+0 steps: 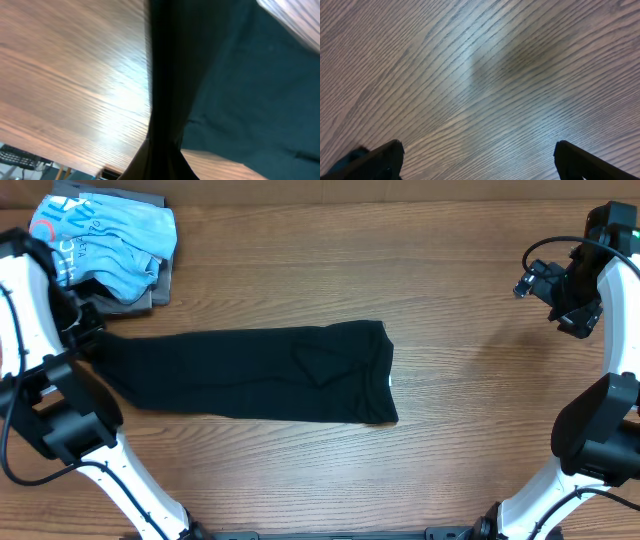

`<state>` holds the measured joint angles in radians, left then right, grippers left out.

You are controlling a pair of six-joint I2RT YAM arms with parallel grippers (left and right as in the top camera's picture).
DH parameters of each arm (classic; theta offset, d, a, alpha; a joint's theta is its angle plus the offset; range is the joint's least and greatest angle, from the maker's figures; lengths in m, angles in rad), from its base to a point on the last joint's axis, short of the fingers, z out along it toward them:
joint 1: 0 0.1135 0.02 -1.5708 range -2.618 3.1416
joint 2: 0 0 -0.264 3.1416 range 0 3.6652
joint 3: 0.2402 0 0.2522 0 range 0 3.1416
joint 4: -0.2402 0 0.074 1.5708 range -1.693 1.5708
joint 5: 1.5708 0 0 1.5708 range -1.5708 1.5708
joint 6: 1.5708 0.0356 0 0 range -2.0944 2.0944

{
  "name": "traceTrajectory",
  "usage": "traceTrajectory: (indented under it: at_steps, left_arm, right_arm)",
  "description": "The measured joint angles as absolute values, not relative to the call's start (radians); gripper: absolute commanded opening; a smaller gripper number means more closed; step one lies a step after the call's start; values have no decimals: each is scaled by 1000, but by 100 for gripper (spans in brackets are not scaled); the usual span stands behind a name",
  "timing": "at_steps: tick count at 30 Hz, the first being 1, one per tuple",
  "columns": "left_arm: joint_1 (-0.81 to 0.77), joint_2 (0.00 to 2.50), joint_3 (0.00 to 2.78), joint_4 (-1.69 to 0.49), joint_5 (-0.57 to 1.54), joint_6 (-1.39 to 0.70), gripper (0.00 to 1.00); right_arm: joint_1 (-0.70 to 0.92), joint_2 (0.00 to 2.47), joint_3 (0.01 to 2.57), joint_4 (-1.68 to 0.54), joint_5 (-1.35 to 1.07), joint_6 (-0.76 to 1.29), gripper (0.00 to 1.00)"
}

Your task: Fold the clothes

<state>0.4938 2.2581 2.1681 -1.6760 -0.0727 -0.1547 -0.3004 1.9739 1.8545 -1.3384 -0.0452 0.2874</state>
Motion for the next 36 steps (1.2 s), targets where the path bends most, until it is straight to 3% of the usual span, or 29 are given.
traceTrajectory:
  at_steps: [20, 36]
  left_arm:
    - [535, 2251, 2241, -1687, -18, -155, 4]
    - [187, 2207, 2198, -1684, -27, -152, 4]
  right_arm:
    - [-300, 1974, 1855, -1338, -45, 287, 100]
    - [-300, 1974, 1855, -1338, -45, 287, 100]
